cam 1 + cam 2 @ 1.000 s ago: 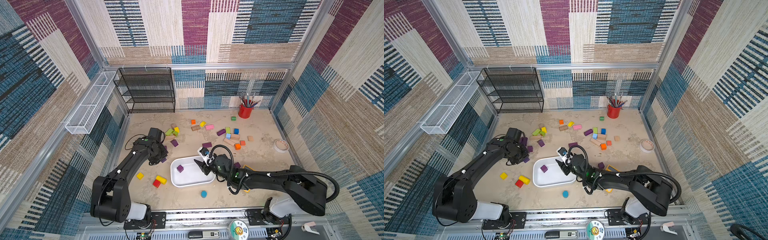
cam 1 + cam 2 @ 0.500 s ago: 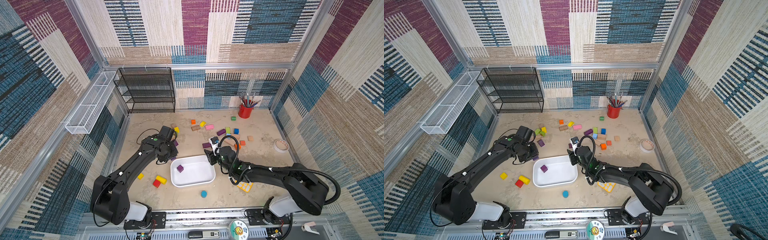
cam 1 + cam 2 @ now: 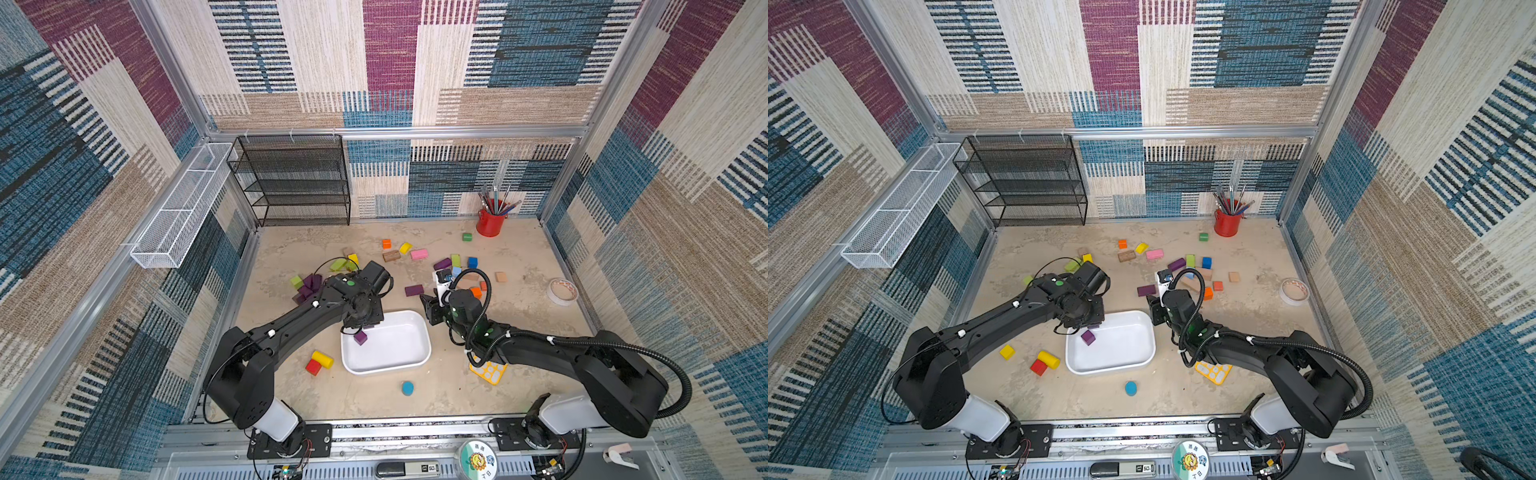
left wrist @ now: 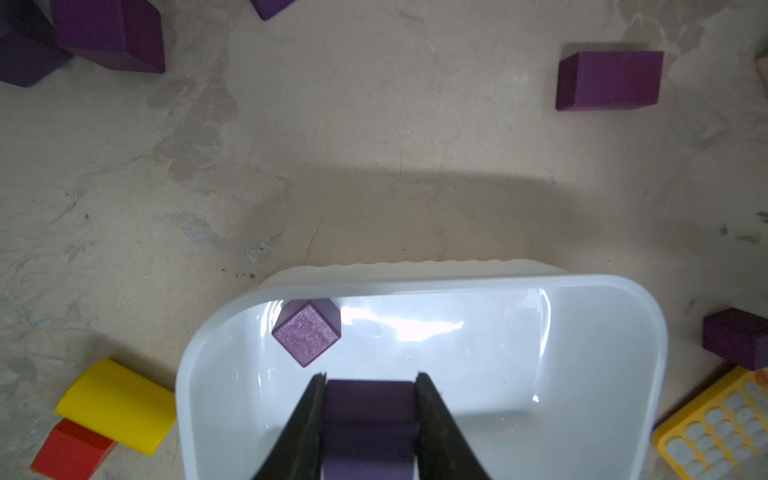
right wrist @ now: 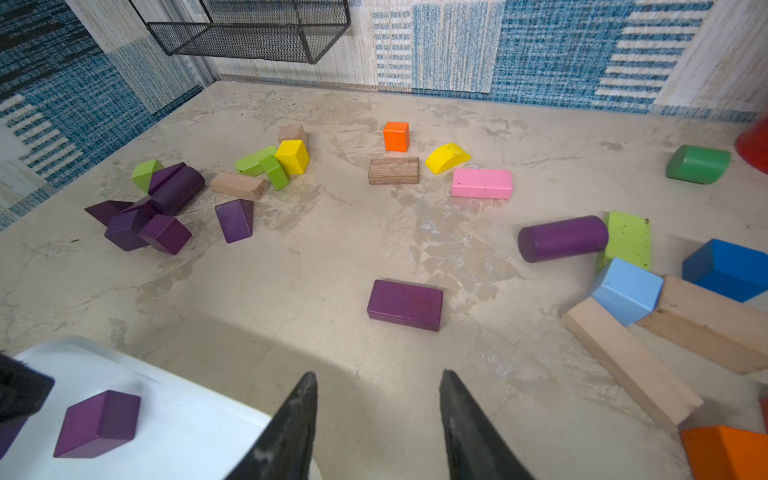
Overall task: Pick purple bricks into the storage bin
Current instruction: Place the building block in the storage box.
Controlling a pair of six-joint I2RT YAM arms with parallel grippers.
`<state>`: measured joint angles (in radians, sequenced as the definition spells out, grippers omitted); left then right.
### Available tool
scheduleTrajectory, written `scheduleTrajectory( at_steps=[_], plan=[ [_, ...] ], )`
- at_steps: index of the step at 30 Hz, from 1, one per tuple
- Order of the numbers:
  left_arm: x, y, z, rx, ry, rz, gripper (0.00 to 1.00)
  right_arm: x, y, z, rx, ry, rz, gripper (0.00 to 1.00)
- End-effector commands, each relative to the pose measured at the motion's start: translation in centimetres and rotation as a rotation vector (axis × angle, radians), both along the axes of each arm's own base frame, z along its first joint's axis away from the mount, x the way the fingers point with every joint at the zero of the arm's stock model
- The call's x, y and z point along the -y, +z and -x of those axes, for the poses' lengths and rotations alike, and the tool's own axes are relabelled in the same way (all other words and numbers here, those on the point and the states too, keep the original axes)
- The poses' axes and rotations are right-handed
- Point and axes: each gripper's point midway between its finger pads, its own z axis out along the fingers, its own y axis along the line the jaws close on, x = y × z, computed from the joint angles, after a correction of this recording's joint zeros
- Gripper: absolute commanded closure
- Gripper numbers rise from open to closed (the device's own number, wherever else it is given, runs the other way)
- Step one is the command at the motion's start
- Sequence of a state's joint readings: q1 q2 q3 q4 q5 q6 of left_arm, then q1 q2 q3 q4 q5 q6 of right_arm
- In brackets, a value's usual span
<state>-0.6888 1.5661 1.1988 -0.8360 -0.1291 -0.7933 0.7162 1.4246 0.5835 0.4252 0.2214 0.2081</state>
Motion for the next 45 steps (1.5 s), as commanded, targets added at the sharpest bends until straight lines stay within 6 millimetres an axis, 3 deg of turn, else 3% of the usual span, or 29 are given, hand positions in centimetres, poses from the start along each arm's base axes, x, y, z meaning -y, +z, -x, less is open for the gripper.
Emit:
scheduleTrajectory(
  at_steps=[1, 8, 22, 34, 45],
  plan=[
    [-0.5, -0.1, 0.0, 0.039, 0.020, -0.083, 0.76, 0.4, 0.7, -0.3, 0.017, -0.030, -0.031, 0.51],
    [0.3, -1.9, 0.4, 0.042, 0.006, -0.160, 0.77, 0.6, 0.8, -0.3, 0.022, -0.033, -0.041, 0.51],
    [2.4, -5.5, 0.1, 0.008, -0.011, -0.151, 0.79, 0.9, 1.0, -0.2, 0.037, -0.038, -0.049, 0.51],
    [2.0, -7.4, 0.1, -0.010, -0.020, -0.191, 0.79, 0.8, 0.9, -0.1, 0.038, -0.027, -0.053, 0.51],
    [1.7, -7.9, 0.0, -0.007, -0.015, -0.218, 0.78, 0.6, 0.7, -0.2, 0.034, -0.018, -0.049, 0.51]
  ],
)
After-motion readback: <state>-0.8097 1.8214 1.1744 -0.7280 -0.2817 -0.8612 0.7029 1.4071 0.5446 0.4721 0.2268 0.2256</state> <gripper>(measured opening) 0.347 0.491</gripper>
